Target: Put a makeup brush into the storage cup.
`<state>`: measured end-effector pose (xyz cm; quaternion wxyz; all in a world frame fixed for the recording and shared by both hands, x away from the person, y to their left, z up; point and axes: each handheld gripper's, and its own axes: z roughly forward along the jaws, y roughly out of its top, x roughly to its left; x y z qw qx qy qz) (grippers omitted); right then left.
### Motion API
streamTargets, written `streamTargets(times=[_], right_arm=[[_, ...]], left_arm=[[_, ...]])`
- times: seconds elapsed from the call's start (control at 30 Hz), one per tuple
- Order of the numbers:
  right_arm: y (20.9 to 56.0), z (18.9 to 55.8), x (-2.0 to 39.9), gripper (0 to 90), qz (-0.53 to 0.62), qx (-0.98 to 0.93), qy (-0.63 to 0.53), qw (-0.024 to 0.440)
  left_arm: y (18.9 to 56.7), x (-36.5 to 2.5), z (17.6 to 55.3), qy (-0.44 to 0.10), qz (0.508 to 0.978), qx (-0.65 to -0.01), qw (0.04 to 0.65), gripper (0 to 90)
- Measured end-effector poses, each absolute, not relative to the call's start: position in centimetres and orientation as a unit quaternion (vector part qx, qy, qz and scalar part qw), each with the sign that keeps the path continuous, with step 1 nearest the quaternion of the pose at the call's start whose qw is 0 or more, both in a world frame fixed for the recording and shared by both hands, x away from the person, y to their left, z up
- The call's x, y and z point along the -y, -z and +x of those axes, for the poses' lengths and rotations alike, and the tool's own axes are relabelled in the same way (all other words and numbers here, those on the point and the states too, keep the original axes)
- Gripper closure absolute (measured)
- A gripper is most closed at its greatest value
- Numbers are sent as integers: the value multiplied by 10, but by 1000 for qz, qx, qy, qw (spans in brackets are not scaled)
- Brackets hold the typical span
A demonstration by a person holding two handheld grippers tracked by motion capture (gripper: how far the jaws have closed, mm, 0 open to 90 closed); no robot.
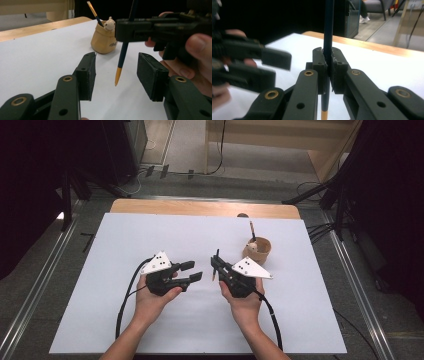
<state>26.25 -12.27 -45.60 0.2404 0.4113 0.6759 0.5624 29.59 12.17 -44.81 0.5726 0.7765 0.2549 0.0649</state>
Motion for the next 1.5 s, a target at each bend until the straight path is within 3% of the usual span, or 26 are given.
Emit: streamTargets(times=[0.47,0.73,1.0,1.13,1.17,1.3,1.5], right_arm=[[466,253,94,853,331,-748,-477,322],[470,248,81,853,302,-766,-455,340],[471,246,78,853,286,-771,-449,348],[471,246,78,848,286,-770,-453,346],[471,247,78,838,288,-768,-455,346],[473,248,79,627,305,-767,-454,335],[487,252,84,628,313,-785,-424,326]], left_arm=[[430,-123,293,-64,778,-247,574,623],[427,-119,292,-55,785,-241,568,705],[428,-120,293,-61,789,-244,560,861],[427,-119,292,-73,792,-239,557,864],[427,-119,291,-77,791,-241,556,864],[425,-125,293,-83,783,-249,564,864],[421,-134,294,-85,771,-258,576,865]])
